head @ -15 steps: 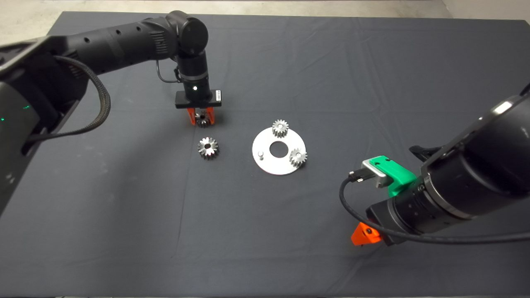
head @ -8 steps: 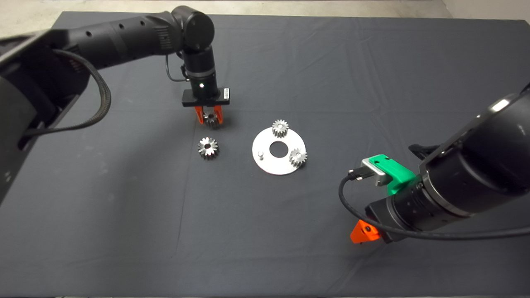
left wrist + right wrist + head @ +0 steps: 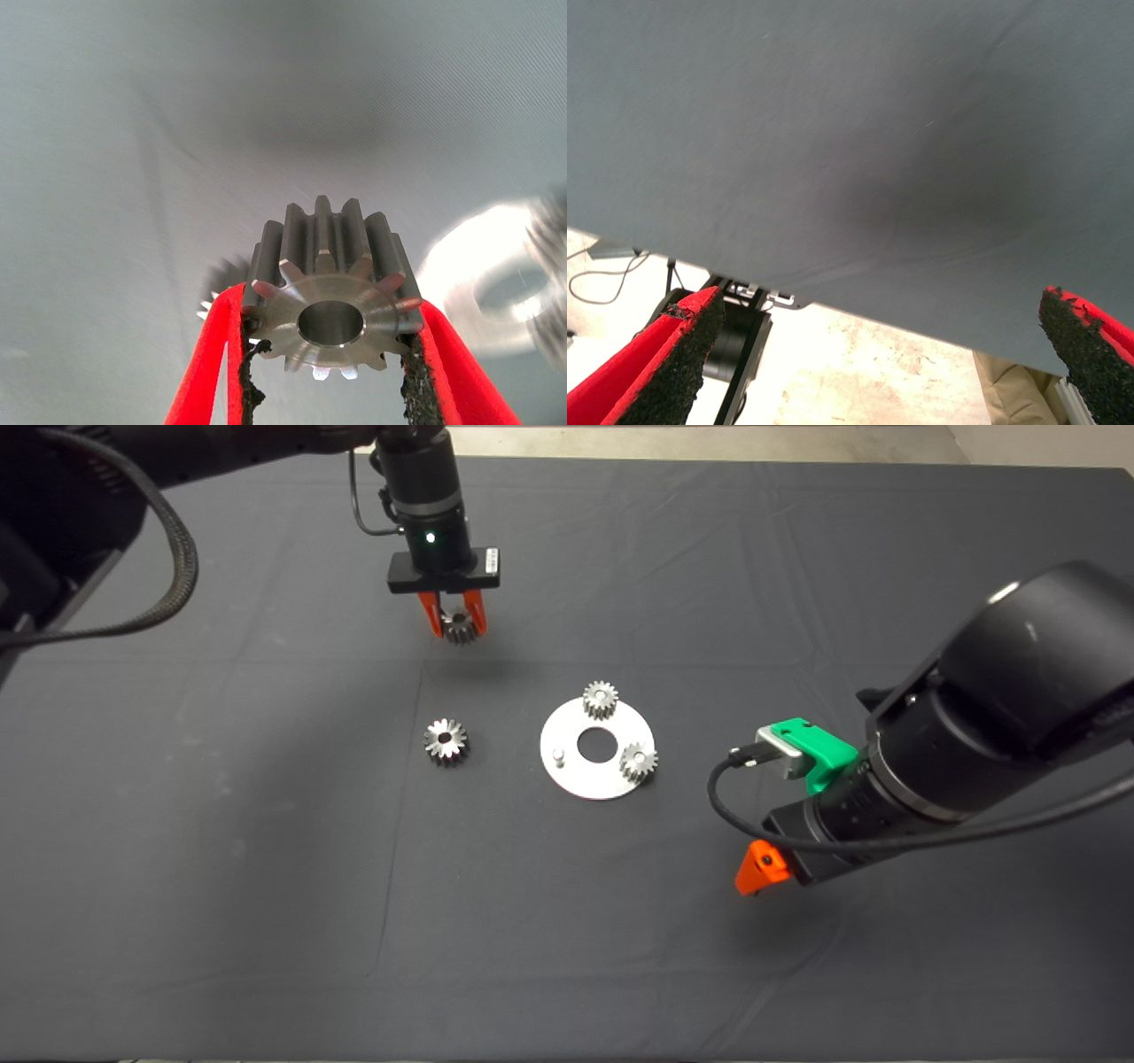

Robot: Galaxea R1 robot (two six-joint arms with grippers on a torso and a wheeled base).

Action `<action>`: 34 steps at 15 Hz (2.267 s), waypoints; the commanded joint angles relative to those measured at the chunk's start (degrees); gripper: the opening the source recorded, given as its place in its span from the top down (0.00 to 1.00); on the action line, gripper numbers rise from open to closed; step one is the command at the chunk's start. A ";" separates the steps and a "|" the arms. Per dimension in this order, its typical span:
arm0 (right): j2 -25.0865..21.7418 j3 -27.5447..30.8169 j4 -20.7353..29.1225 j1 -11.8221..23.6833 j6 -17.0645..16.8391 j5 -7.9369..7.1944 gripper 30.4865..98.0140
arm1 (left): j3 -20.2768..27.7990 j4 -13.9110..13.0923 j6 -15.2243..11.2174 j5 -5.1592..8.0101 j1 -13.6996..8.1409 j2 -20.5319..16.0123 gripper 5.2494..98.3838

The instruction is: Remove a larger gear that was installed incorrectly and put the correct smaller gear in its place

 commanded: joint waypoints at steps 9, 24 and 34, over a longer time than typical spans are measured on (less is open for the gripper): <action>-4.55 -1.15 -0.66 1.97 -3.93 -4.99 0.06 | 30.86 -6.43 -12.18 5.58 -6.62 -2.84 0.73; -11.13 1.08 1.64 4.27 -6.04 -4.99 0.06 | 29.90 -0.78 -16.31 5.49 -1.51 1.03 0.73; -12.01 1.83 2.67 5.14 -6.85 -4.99 0.06 | 25.36 5.02 -17.37 5.67 3.05 2.21 0.73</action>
